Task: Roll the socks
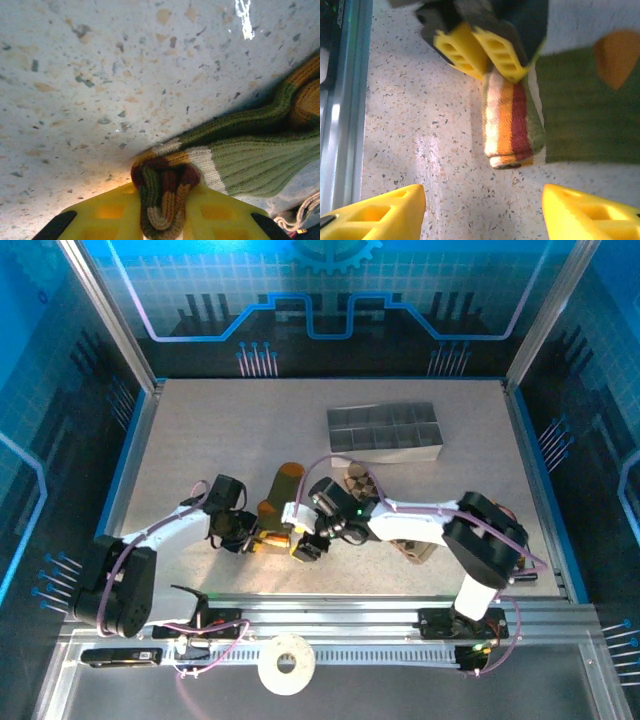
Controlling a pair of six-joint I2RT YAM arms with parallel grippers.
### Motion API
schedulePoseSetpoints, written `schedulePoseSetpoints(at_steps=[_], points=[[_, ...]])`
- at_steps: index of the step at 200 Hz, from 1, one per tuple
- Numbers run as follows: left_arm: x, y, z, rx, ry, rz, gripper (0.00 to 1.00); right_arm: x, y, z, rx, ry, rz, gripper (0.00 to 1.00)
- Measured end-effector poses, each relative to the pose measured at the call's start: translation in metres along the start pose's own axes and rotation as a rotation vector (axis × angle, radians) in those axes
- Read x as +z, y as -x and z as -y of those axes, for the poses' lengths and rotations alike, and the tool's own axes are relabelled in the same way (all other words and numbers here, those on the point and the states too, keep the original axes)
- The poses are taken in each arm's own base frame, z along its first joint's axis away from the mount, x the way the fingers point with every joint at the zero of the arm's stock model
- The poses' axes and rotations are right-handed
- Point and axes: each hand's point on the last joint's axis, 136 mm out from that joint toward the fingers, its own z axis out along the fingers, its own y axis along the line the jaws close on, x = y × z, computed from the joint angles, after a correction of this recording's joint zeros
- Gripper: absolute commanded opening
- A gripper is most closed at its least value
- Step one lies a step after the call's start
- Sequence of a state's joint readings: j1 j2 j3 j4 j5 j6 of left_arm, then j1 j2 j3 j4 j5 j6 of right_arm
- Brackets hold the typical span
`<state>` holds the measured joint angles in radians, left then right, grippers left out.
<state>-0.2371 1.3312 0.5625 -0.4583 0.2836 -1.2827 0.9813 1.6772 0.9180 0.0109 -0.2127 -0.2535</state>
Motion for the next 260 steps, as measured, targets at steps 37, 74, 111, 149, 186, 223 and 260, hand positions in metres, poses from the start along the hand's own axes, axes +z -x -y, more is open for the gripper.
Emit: schedulePoseSetpoints(at_steps=[37,74,111,149,186,223,260], points=[[0.0,0.0,0.0,-0.009,0.04,-0.009,0.22,0.012,0.017,-0.007,-0.368,-0.206,-0.019,0.65],[0.0,0.0,0.001,-0.009,0.058,-0.013,0.22,0.045,0.007,0.0,-0.54,-0.305,-0.13,0.59],[0.0,0.0,0.001,-0.001,0.073,-0.02,0.22,0.063,0.004,0.007,-0.572,-0.348,-0.185,0.35],[-0.002,0.001,0.002,0.005,0.075,-0.008,0.28,0.071,0.005,0.022,-0.499,-0.375,-0.214,0.08],[-0.019,0.004,-0.003,-0.017,0.081,0.037,0.61,0.072,0.01,0.019,-0.366,-0.277,-0.179,0.0],[-0.042,0.011,-0.007,-0.072,0.047,0.089,0.75,0.072,0.025,0.006,-0.21,-0.079,-0.102,0.0],[-0.06,0.006,-0.011,-0.092,0.008,0.093,0.75,0.072,0.012,0.008,0.006,0.073,-0.108,0.0]])
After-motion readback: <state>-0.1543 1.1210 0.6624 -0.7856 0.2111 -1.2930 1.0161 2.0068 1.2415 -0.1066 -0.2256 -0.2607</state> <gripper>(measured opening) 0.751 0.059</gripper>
